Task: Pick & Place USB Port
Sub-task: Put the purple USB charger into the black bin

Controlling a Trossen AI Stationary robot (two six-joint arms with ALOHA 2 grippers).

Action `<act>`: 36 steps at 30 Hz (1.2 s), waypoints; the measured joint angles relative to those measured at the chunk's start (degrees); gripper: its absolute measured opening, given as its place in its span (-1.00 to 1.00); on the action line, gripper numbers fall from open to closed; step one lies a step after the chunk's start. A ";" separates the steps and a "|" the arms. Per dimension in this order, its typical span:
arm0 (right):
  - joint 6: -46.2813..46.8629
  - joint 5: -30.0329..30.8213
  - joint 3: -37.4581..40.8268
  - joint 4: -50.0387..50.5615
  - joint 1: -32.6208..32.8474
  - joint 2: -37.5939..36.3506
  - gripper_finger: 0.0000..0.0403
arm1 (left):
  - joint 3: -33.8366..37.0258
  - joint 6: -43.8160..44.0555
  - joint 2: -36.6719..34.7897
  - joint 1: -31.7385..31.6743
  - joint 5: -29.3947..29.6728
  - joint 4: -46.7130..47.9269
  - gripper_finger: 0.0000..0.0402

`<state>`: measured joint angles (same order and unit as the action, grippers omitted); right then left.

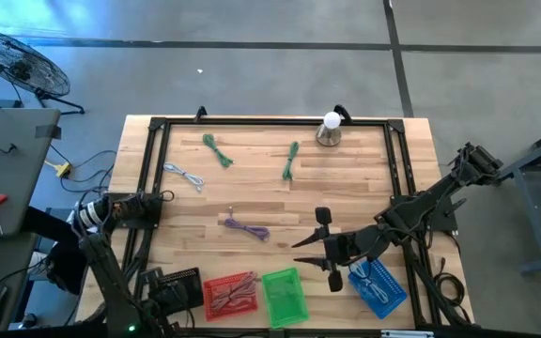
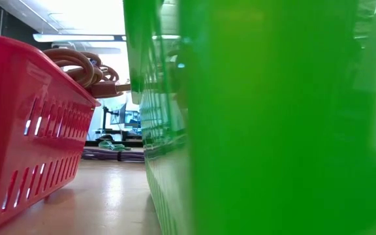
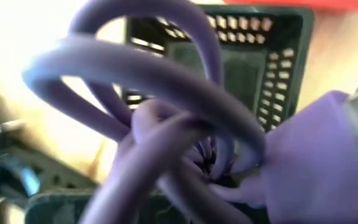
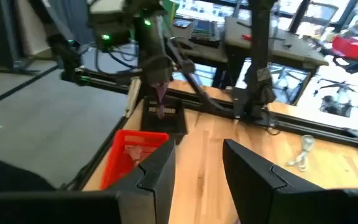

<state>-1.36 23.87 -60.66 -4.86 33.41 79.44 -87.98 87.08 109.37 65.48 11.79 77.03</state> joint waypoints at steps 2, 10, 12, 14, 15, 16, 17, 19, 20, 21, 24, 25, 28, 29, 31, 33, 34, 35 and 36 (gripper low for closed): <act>0.73 -0.65 0.00 0.49 0.00 0.00 -0.37 | 2.56 -2.10 0.01 -0.86 -1.94 -4.13 -0.91; 1.41 -0.91 0.00 2.09 0.00 0.00 -0.37 | 6.04 -2.93 -0.01 -2.92 -0.96 -3.34 -0.61; 1.39 -0.91 0.00 2.22 0.00 0.00 -0.37 | 6.00 -2.98 -0.01 -3.44 -0.81 -3.86 -0.47; 1.39 -0.91 0.00 2.40 0.00 0.00 -0.37 | 5.84 -2.88 -0.03 -3.88 -0.85 -3.31 -0.32; 1.27 -0.91 0.00 2.48 0.00 0.00 -0.37 | 5.81 -2.88 -0.07 -4.13 -0.80 -3.41 -0.26; 1.11 -0.91 0.00 2.54 0.00 0.00 -0.37 | 5.79 -2.89 -0.10 -4.45 -0.82 -3.42 -0.20; 0.94 -0.91 0.00 2.57 0.00 0.00 -0.37 | 5.79 -3.08 -0.10 -4.78 -0.86 -3.34 -0.14; 0.15 -0.88 0.00 2.58 0.00 0.00 -0.37 | 5.69 -4.07 -0.10 -5.39 -0.99 -2.90 -0.06; -0.13 -0.66 0.00 2.58 0.00 0.00 -0.37 | 5.31 -4.62 -0.10 -5.78 -1.14 -1.87 -0.03; -0.43 -0.17 0.00 2.62 -0.02 0.00 -0.37 | 4.71 -5.07 -0.10 -6.27 -1.20 -0.38 -0.02; -1.16 0.14 0.00 2.94 -0.07 0.00 -0.37 | 1.55 -5.71 -0.10 -8.05 -1.19 6.52 -0.03; -1.40 0.15 0.00 2.97 -0.07 0.00 -0.37 | -0.04 -5.84 -0.10 -8.63 -0.82 9.42 -0.04; -1.67 0.16 0.00 3.00 -0.07 0.00 -0.37 | -4.24 -8.79 -0.79 -10.63 2.15 12.88 -0.08; -1.88 0.17 0.00 3.02 -0.07 0.00 -0.37 | -4.79 -12.34 -1.46 -11.37 3.40 11.98 -0.10; -2.77 0.19 0.00 3.14 -0.07 0.00 -0.37 | -6.86 -17.02 -2.51 -13.08 6.81 13.19 -0.13; -3.13 0.20 0.01 3.64 -0.07 0.00 -0.37 | -7.58 -24.31 -3.83 -15.76 9.48 12.73 -0.16; -3.17 0.25 0.02 3.77 -0.09 0.00 -0.37 | -7.44 -27.88 -4.51 -16.78 10.81 12.78 -0.17; -3.16 0.24 0.02 3.99 -0.19 0.00 -0.37 | -7.37 -31.31 -4.98 -18.24 12.02 13.06 -0.19; -3.08 0.12 0.02 4.47 -0.35 0.00 -0.37 | -7.41 -35.17 -5.28 -20.23 13.00 13.17 -0.19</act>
<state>-4.44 23.99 -60.64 -0.39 33.05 79.44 -95.39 51.91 104.10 45.25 24.80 90.20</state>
